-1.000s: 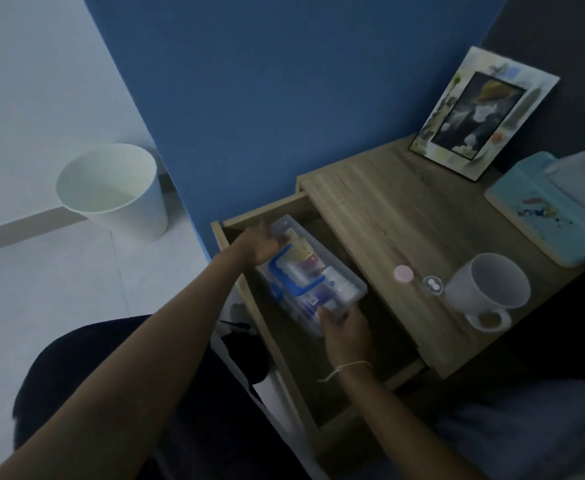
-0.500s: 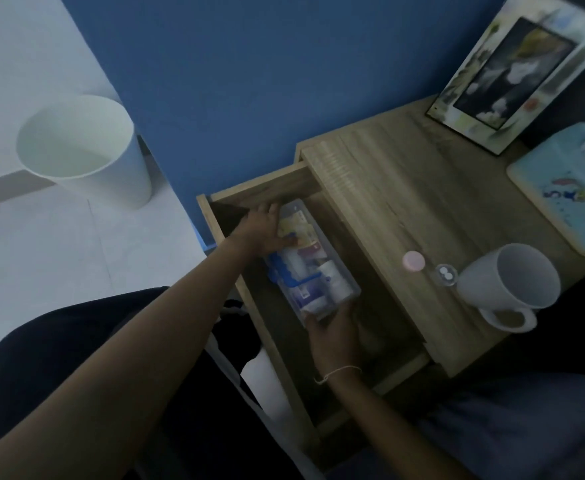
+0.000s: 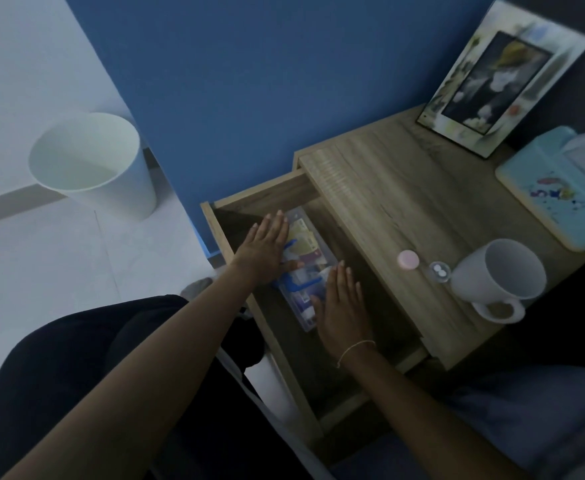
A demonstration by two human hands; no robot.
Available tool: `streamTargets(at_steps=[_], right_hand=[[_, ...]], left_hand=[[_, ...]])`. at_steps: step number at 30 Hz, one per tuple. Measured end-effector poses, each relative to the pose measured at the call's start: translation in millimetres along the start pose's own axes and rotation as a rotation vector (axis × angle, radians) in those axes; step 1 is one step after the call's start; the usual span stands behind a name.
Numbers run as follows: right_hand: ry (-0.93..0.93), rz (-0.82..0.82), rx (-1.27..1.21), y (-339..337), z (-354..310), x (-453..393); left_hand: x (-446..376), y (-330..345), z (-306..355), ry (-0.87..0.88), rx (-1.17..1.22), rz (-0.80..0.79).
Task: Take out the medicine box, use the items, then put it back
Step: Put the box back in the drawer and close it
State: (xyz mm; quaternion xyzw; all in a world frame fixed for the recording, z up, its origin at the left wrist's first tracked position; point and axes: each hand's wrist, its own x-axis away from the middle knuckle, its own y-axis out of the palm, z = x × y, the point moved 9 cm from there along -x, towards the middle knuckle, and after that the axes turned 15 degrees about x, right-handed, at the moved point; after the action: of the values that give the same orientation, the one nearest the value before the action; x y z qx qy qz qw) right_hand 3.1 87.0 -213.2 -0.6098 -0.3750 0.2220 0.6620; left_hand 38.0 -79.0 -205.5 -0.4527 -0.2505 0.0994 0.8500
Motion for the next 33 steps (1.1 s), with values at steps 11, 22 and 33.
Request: streamTargets(at_steps=[11,22,33], right_hand=[[-0.067,0.125,-0.045,-30,-4,-7],[-0.007,0.238,0.047,-114,34,-136],[-0.054,0.266,0.109,-92,40,-142]], left_hand=[[12,-15,8,-0.007,0.008,0.119],[62,-61,-31,-0.360,0.320,0.515],[59,-48,-44,-0.351,0.629,0.513]])
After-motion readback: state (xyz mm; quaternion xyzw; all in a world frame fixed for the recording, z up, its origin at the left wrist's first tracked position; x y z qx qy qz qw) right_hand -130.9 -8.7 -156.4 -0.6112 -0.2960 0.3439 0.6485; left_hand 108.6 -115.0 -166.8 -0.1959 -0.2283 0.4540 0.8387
